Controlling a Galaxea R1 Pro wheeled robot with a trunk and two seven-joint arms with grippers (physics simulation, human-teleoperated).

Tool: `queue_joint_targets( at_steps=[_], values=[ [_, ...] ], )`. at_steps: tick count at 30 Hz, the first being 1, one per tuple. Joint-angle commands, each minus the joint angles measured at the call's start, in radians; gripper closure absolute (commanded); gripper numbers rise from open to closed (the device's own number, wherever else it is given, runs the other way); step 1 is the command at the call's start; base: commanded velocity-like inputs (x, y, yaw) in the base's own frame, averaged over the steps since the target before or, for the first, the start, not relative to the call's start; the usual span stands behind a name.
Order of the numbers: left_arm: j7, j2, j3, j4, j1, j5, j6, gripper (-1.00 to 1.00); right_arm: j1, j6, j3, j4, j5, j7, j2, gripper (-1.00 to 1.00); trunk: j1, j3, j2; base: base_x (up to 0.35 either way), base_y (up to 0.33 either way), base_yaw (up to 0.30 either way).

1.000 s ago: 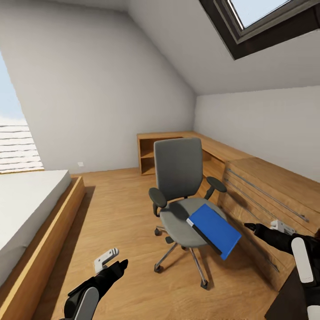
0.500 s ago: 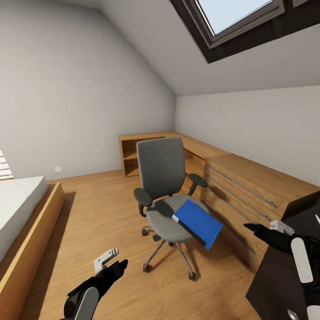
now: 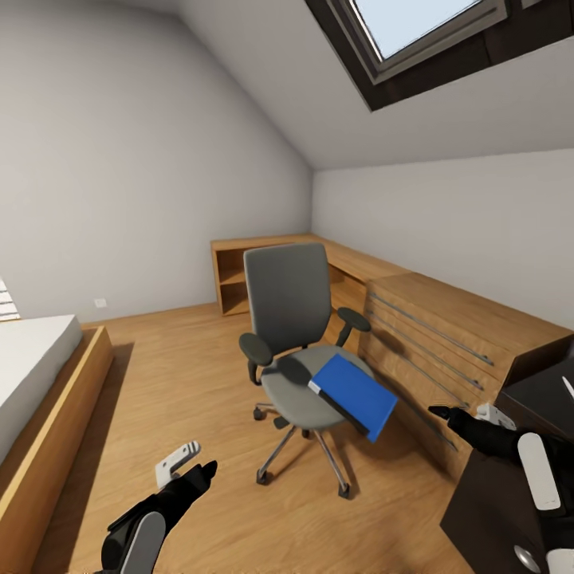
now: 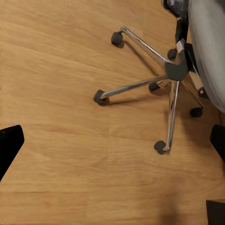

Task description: In the bedroom, organize the workspace by keeping the computer under the desk, ensuring the monitor is on the desk, placing the keyboard on the desk next to the monitor, placing the mouse on the desk next to the keyboard, moving the folder from the swivel chair onto the desk next to the mouse, stacking the notebook on top of the folder with the pen on top of the notebook, and positioning the swivel chair next to the desk.

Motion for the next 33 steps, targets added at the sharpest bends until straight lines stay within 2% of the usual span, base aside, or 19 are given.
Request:
queue_joint_targets(
  at_steps=[1, 4, 10, 14, 19, 24, 25, 26, 29, 30, 31, 33],
  values=[
    [0.008, 0.000, 0.003, -0.003, -0.001, 0.011, 0.003, -1.00, -0.001, 0.004, -0.002, 0.011, -0.009, 0.011, 0.000, -1.00, 0.004, -0.004, -0.008, 0.000, 0.000, 0.000],
    [0.007, 0.004, 0.018, -0.014, -0.001, 0.011, 0.003, -1.00, -0.001, 0.001, -0.002, 0.056, -0.078, 0.012, -0.001, -1.00, 0.015, -0.014, -0.029, 0.000, 0.000, 0.000],
    [0.007, 0.006, 0.027, -0.023, -0.001, 0.011, 0.003, -1.00, -0.001, -0.001, -0.015, 0.107, -0.142, 0.021, -0.003, -1.00, 0.038, -0.032, -0.071, 0.000, 0.000, 0.000],
    [0.006, 0.006, 0.028, -0.024, -0.001, 0.011, 0.003, -1.00, -0.001, -0.002, -0.046, 0.142, -0.157, 0.048, -0.003, -1.00, 0.054, -0.045, -0.099, 0.000, 0.000, 0.000],
    [0.006, 0.006, 0.028, -0.025, -0.001, 0.011, 0.003, -1.00, -0.001, -0.002, -0.072, 0.190, -0.164, 0.126, -0.003, -1.00, 0.073, -0.061, -0.134, 0.000, 0.000, 0.000],
    [0.006, 0.006, 0.027, -0.028, -0.001, 0.011, 0.005, -1.00, -0.001, -0.004, -0.127, 0.215, -0.167, 0.212, 0.001, -1.00, 0.092, -0.076, -0.169, 0.000, 0.000, 0.000],
    [0.006, 0.006, 0.026, -0.028, -0.001, 0.011, 0.005, -1.00, -0.001, -0.008, -0.134, 0.223, -0.171, 0.224, 0.001, -1.00, 0.096, -0.079, -0.176, 0.000, 0.000, 0.000],
    [0.006, 0.006, 0.025, -0.029, -0.001, 0.011, 0.005, -1.00, -0.001, -0.018, -0.142, 0.230, -0.192, 0.241, 0.001, -1.00, 0.100, -0.083, -0.183, 0.000, 0.000, 0.000],
    [0.006, 0.006, 0.025, -0.029, -0.001, 0.011, 0.006, -1.00, -0.001, -0.028, -0.146, 0.249, -0.232, 0.259, 0.002, -1.00, 0.111, -0.092, -0.204, 0.000, 0.000, 0.000],
    [0.006, 0.006, 0.025, -0.029, -0.001, 0.011, 0.006, -1.00, -0.001, -0.032, -0.146, 0.266, -0.236, 0.262, 0.002, -1.00, 0.115, -0.095, -0.211, 0.000, 0.000, 0.000],
    [0.006, 0.005, 0.024, -0.029, -0.001, 0.011, 0.007, -1.00, -0.001, -0.071, -0.145, 0.308, -0.228, 0.266, -0.002, -1.00, 0.119, -0.098, -0.218, 0.000, 0.000, 0.000],
    [0.006, 0.005, 0.023, -0.029, -0.001, 0.011, 0.006, -1.00, -0.001, -0.096, -0.145, 0.321, -0.224, 0.268, -0.005, -1.00, 0.126, -0.105, -0.232, 0.000, 0.000, 0.000]
  ],
)
